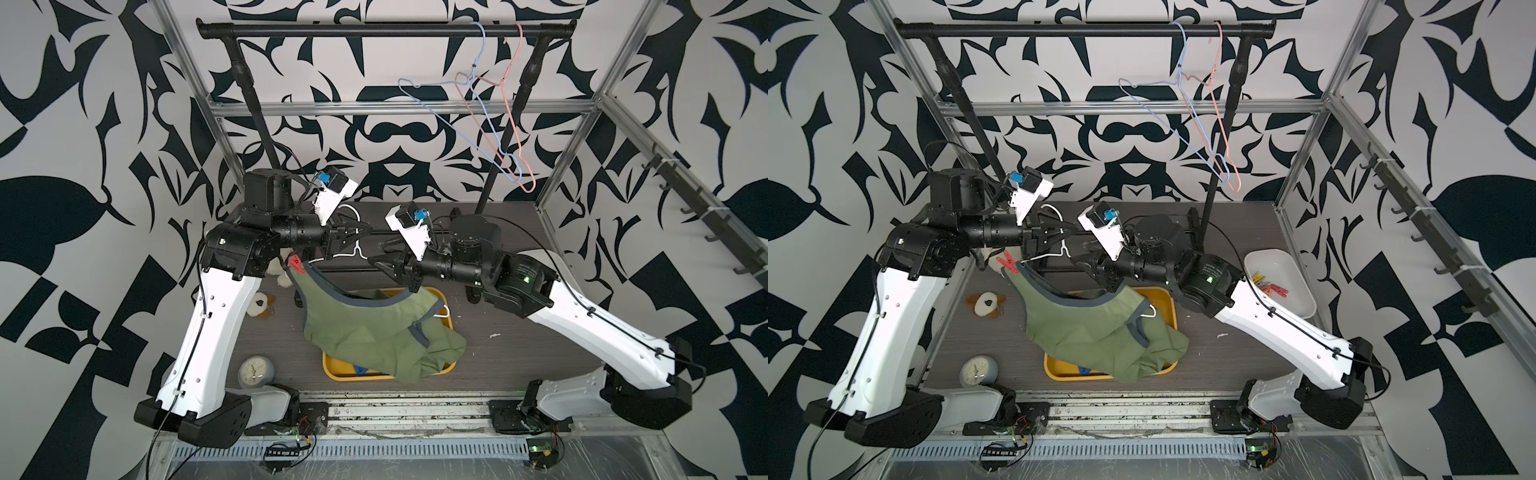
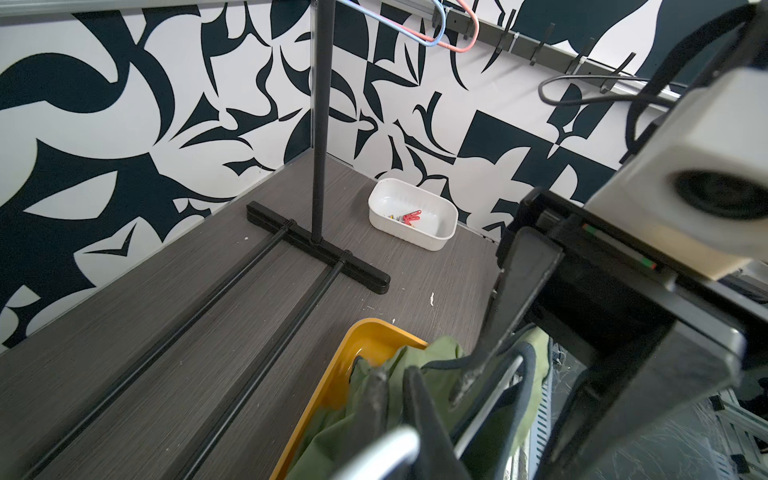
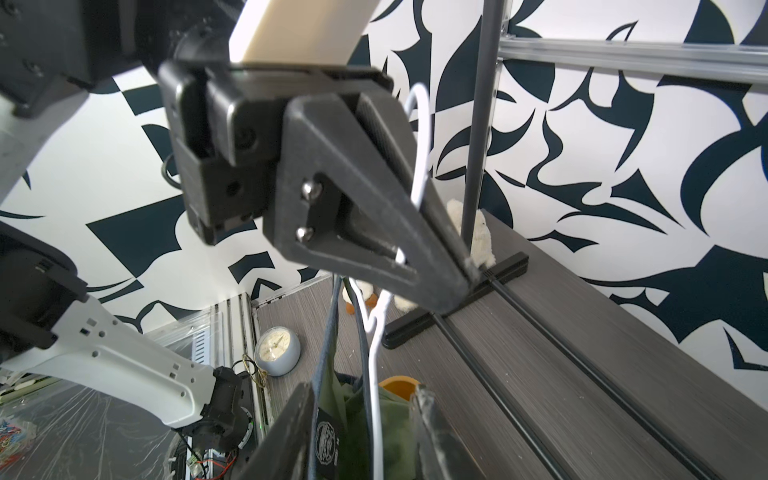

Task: Remove the clothespins securing tank tops to the hanger
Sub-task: Adjust the hanger.

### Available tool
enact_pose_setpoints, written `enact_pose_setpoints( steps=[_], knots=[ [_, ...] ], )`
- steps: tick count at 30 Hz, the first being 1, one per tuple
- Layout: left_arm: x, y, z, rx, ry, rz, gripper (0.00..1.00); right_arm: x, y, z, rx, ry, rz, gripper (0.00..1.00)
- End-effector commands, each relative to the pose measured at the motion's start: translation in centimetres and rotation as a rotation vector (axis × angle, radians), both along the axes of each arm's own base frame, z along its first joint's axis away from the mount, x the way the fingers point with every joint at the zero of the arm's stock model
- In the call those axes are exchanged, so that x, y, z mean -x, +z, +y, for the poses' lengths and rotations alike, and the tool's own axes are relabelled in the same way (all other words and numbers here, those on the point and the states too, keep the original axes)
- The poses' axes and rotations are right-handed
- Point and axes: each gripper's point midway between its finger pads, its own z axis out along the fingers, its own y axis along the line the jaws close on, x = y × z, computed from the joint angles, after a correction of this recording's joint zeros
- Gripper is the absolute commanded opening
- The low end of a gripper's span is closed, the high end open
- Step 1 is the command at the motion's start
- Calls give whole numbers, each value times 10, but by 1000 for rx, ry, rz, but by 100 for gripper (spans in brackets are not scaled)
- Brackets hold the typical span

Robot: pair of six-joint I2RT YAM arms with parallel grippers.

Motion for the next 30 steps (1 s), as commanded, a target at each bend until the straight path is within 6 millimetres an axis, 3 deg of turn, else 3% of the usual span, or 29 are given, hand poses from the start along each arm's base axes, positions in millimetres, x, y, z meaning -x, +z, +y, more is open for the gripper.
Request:
enact_pose_setpoints(
  steps=[1,11,14,20,26,27,30],
  knots=[
    [11,5,-1,21,-27,-4,12,2,10,5,-10,24,-16,40],
    [14,11,-1,36,-41,-5,13,-1,-8,19,22,51,26,39],
    [14,9,-2,41,-46,5,13,-3,-8,19,20,44,22,34],
    [15,5,-4,48,-62,29,13,-7,-13,20,35,29,12,2],
    [18,3,-3,33,-70,18,18,-8,-14,16,35,16,-10,0],
    [29,11,1,37,-70,-17,20,-7,-16,15,42,19,-14,0],
    [31,12,4,11,-65,-47,29,-6,-16,12,43,19,-33,0]
  ],
)
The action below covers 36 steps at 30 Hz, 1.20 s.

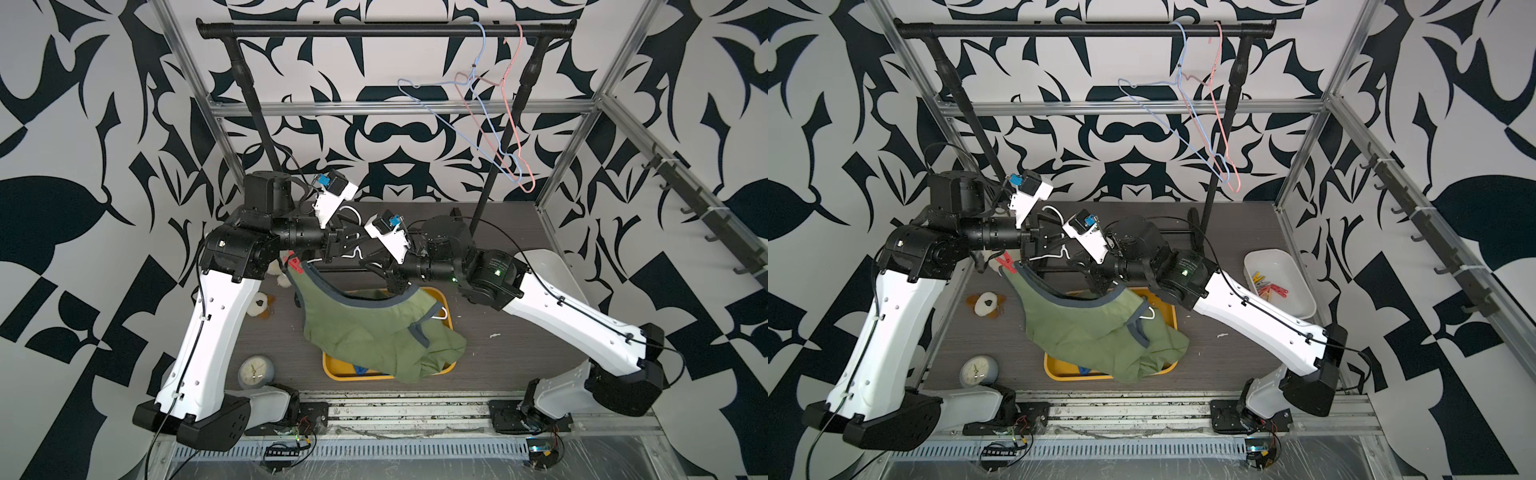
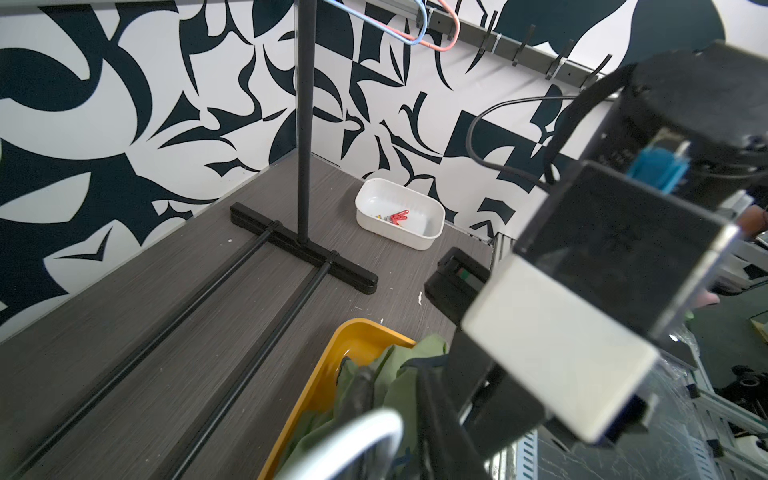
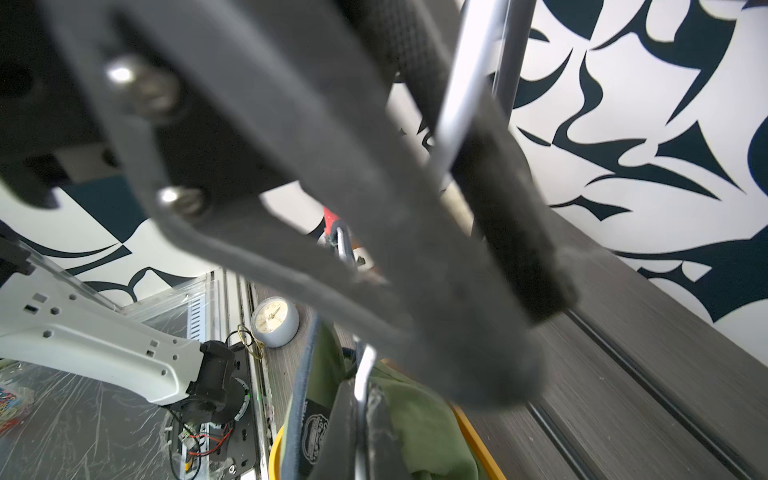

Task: Remove the clothespins securing tank tops to the hanger
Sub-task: Adjust the hanger, then remove the clothespin from the hanger.

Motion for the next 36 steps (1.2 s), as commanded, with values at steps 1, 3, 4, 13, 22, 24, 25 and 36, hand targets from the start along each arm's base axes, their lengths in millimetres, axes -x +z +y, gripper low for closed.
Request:
enact_pose_setpoints(
  steps=[1,3,4,13,22,24,25,36],
  knots=[
    [19,13,5,-4,-22,-56,32,4,26,-12,-56,-9,-84,0],
    [21,14,8,-20,-21,-75,38,4,26,-16,-56,-18,-99,0],
    [23,15,9,-26,-21,-85,42,4,26,-18,-53,-22,-104,0],
    [40,21,23,-107,-2,-176,57,1,24,-34,-31,-61,-137,0],
    [56,7,39,-228,-3,-246,57,-7,18,-78,-26,-103,-133,0],
    [57,2,43,-257,-2,-259,58,-7,20,-86,-29,-101,-131,0],
    [59,0,44,-269,-12,-262,59,-5,19,-90,-24,-94,-134,0],
    [48,-12,30,-257,-104,-269,80,36,32,-129,9,-26,-221,0]
  ],
)
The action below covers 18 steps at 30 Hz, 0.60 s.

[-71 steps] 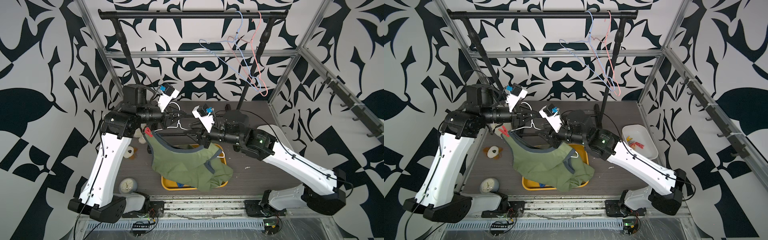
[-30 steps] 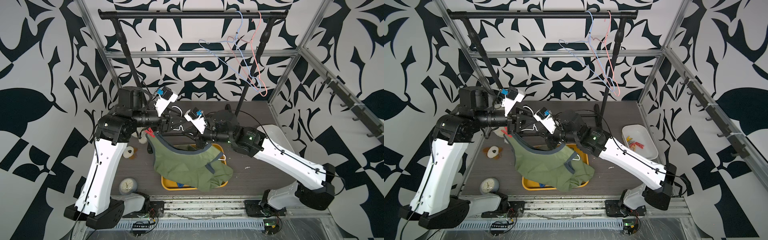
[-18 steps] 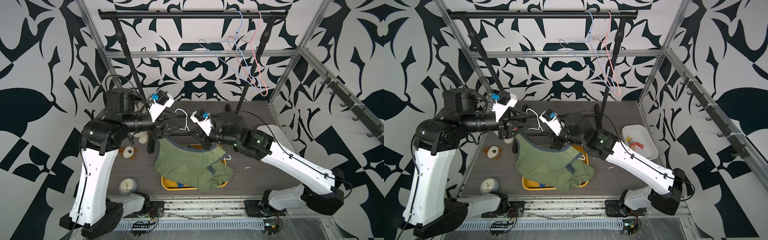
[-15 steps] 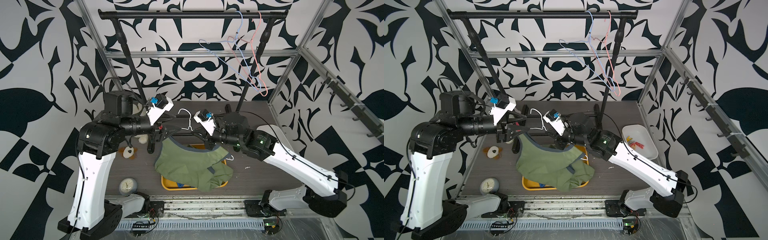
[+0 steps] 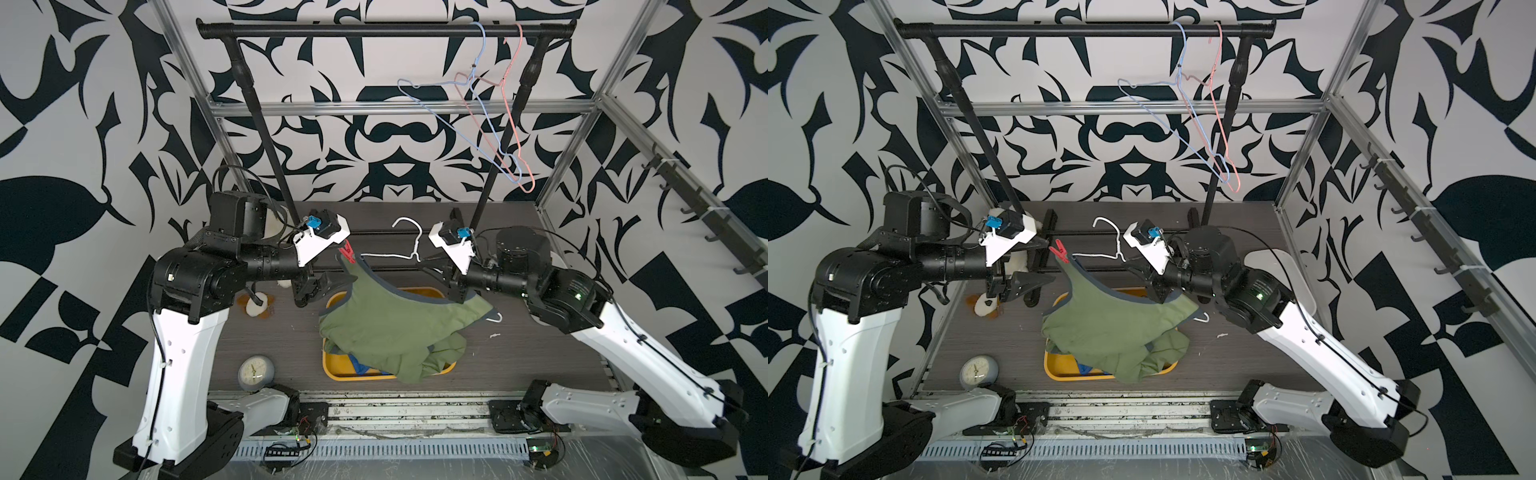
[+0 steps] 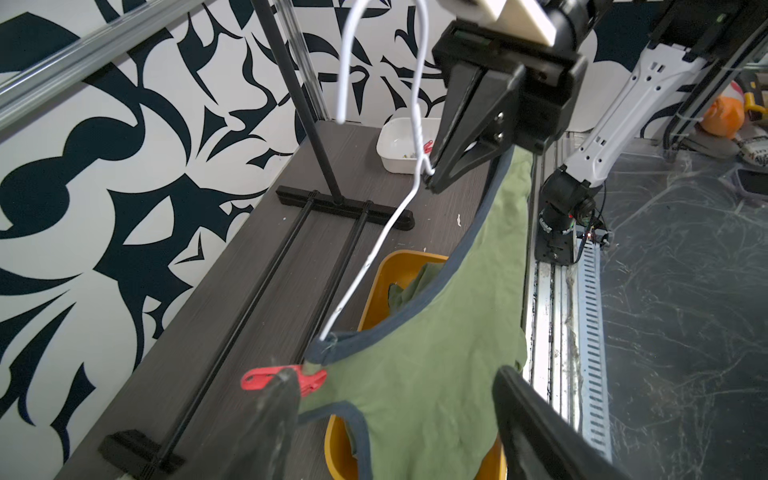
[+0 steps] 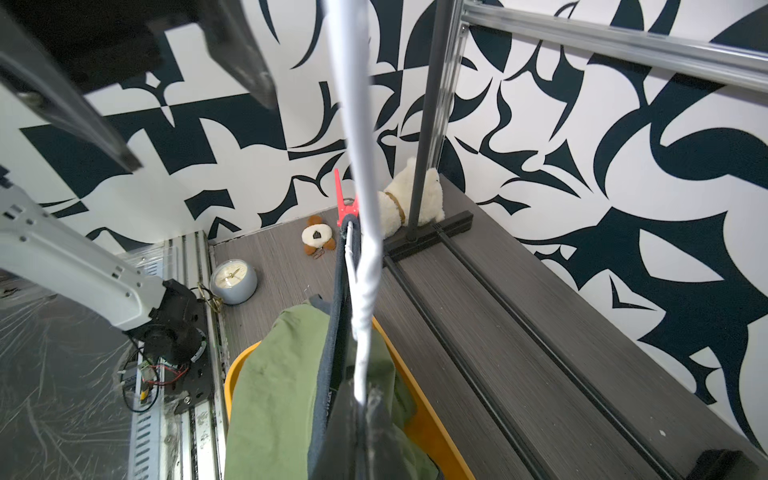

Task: Remove the clothespins securing tank tops to the hanger
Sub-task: Remove the clothespin from the hanger.

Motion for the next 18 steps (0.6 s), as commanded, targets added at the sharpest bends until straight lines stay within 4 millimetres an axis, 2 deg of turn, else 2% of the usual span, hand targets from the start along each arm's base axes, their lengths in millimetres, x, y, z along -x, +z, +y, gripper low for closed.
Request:
enact_pose_setpoints(
  steps=[1,3,4,8,10,18],
  knots=[
    [-6,-3,-8,3,-55,2,81,18,19,-15,-20,36,-80,0],
    [-4,-4,-7,-18,-80,-19,84,24,21,-20,-17,46,-91,0],
    [-11,-11,-10,-45,-103,-13,84,27,22,-22,-15,55,-93,0],
    [-16,-16,-8,-97,-121,-44,84,34,22,-22,-4,85,-80,0],
    [-20,-18,-6,-120,-116,-58,89,33,21,-24,4,80,-83,0],
    [-6,-24,-8,-119,-188,-29,90,39,27,-36,25,69,-113,0]
  ],
)
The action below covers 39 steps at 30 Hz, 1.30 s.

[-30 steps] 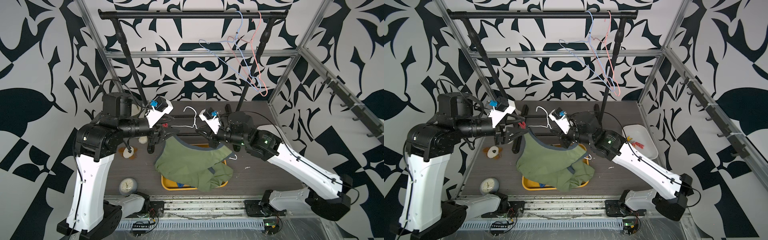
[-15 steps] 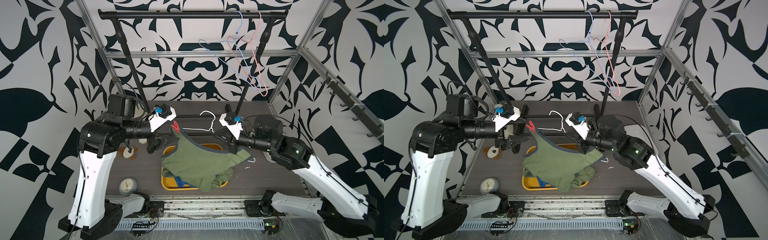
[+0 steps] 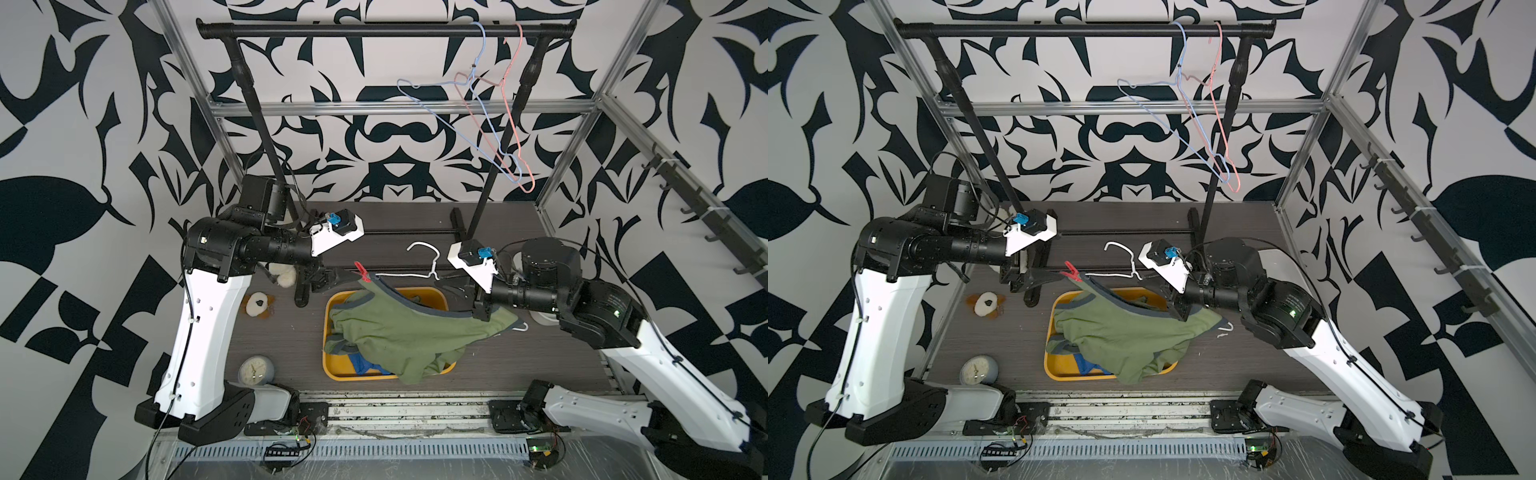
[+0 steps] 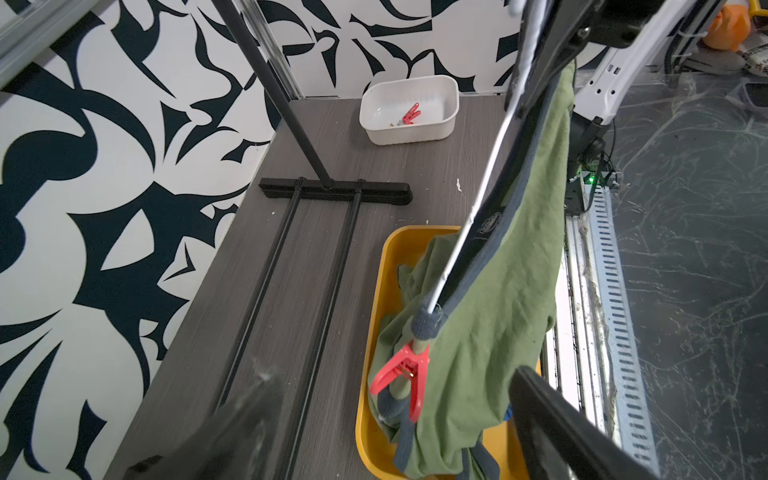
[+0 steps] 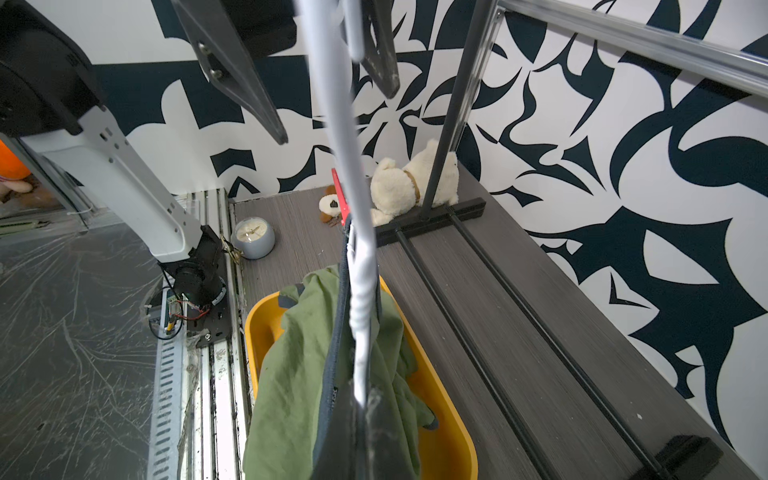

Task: Remove the clothespins securing tank tops to the hanger
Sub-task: Remove the clothespin from the hanger.

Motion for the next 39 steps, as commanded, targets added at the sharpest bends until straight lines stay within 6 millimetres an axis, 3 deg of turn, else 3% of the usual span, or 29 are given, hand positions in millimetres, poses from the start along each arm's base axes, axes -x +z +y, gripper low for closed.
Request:
enact_pose_setpoints(
  steps=[1,13,21,24,36,39],
  knots=[
    [17,-2,-1,5,-62,31,90,9,38,-11,-64,7,-93,0],
    [19,-26,-6,5,-102,125,89,18,54,-5,-85,73,-90,0],
    [26,-22,-7,25,-118,134,86,13,52,1,-71,76,-86,0],
    [28,-24,-6,21,-120,142,78,12,54,0,-71,67,-92,0],
    [27,-26,-4,8,-108,138,74,17,63,-6,-82,66,-105,0],
    [25,-27,-4,6,-98,135,68,17,62,-7,-80,64,-105,0]
  ],
)
